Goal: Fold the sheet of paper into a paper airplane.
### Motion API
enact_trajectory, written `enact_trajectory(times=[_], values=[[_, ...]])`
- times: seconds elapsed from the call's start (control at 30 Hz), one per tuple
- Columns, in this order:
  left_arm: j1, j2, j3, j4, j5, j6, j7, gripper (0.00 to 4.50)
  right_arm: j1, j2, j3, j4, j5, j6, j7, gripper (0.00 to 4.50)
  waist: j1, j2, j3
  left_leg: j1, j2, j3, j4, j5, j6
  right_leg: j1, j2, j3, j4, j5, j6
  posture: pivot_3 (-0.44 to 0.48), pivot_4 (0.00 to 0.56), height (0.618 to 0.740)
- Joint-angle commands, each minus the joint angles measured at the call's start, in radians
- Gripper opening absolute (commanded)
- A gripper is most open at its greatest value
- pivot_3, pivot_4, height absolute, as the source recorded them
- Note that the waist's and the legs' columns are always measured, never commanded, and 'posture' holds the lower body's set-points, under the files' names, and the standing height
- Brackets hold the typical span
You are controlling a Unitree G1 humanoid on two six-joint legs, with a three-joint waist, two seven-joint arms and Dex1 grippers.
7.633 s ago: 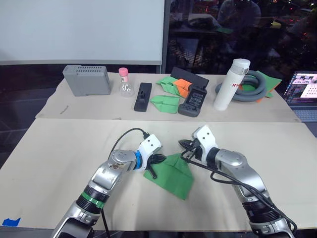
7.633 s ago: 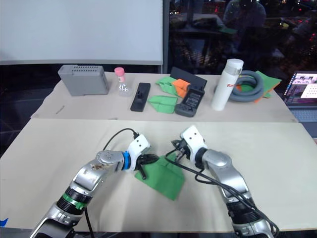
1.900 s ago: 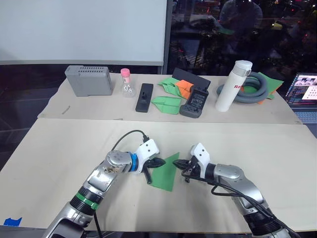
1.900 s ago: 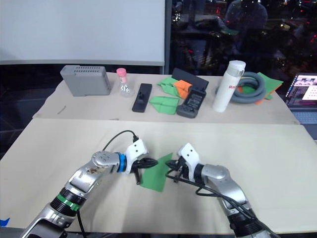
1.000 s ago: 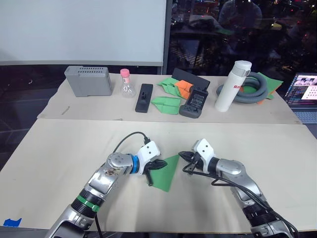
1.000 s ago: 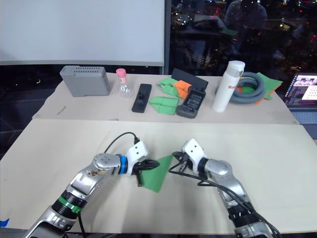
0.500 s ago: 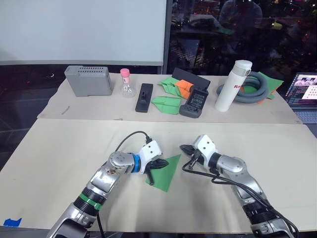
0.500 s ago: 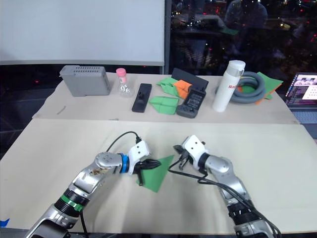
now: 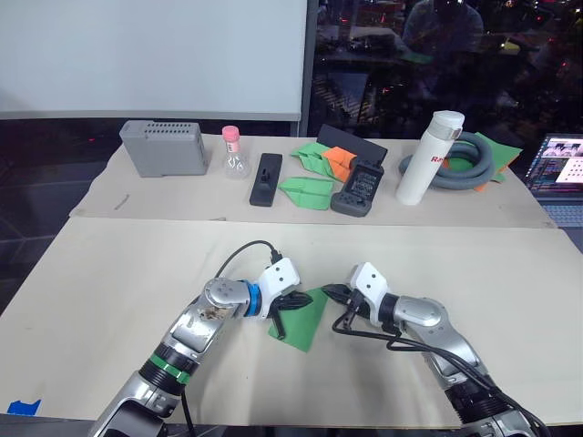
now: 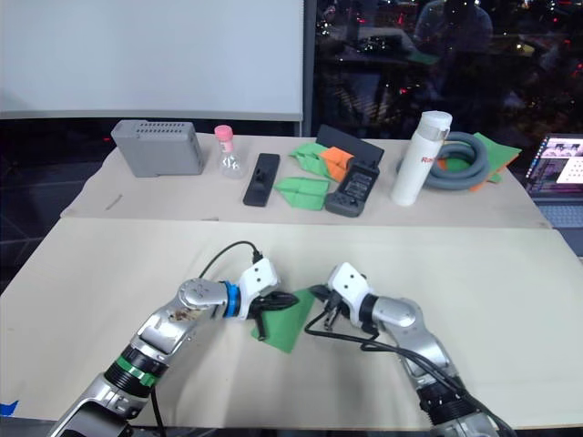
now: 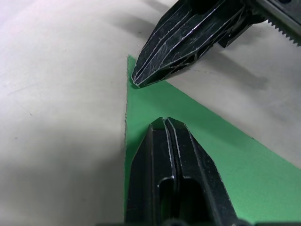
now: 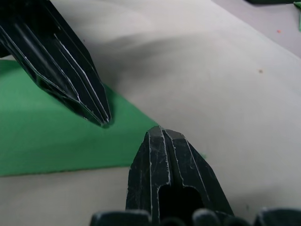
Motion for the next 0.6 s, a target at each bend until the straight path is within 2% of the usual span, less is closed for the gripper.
enact_trajectory(times=[0.03, 0.6], values=[[0.01, -0.003, -0.029, 0.025, 0.022, 0.011, -0.005, 0.03, 0.026, -0.026, -0.014, 0.003, 0.005, -0.003, 0.02, 0.0, 0.0, 0.0, 0.0, 0.0, 0.0, 0.0, 0.0, 0.0, 0.0, 0.0, 0.0, 0.0, 0.0, 0.0, 0.0, 0.0, 0.15, 0.74], [0.014, -0.021, -0.03, 0.028, 0.019, 0.009, -0.004, 0.03, 0.08, -0.058, 0.071, -0.07, -0.014, -0.002, 0.113, 0.0, -0.002, 0.0, 0.0, 0.001, 0.001, 0.0, 0.0, 0.0, 0.0, 0.001, 0.001, 0.0, 0.0, 0.0, 0.0, 0.0, 0.15, 0.74]])
